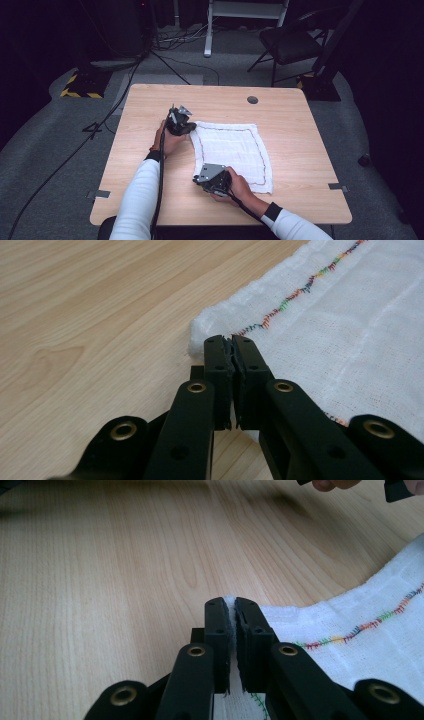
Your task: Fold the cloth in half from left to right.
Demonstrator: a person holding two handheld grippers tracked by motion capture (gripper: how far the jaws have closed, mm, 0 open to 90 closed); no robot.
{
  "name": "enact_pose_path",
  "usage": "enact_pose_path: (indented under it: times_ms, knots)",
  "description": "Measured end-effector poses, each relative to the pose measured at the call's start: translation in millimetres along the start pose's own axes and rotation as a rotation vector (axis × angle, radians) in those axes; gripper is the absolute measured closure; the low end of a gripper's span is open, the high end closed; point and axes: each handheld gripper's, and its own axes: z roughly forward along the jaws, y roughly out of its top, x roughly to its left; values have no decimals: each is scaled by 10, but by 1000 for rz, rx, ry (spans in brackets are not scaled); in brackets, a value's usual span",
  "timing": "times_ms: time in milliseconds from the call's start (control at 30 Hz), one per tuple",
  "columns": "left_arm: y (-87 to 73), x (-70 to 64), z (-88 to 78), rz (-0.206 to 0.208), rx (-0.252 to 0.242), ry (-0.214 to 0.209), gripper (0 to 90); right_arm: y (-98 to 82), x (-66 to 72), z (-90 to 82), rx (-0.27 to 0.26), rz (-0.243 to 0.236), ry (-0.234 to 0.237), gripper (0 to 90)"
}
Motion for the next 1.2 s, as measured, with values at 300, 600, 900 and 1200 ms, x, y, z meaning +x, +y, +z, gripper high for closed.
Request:
enact_pose_path:
  times_ms: [300, 600, 900, 1200]
  knots:
    - [-63, 77, -176, 2, 4, 22, 864, 117, 33, 21, -21, -19, 1, 851]
    - [-63, 98, -359, -5, -34, 32, 864, 212, 38, -45, -52, -24, -6, 851]
    - [1, 54, -425, -6, -76, 30, 864, 251, -8, -218, -93, -9, -30, 852]
    - [189, -98, -301, 11, -102, 15, 865, 136, -127, -499, -120, 30, -62, 852]
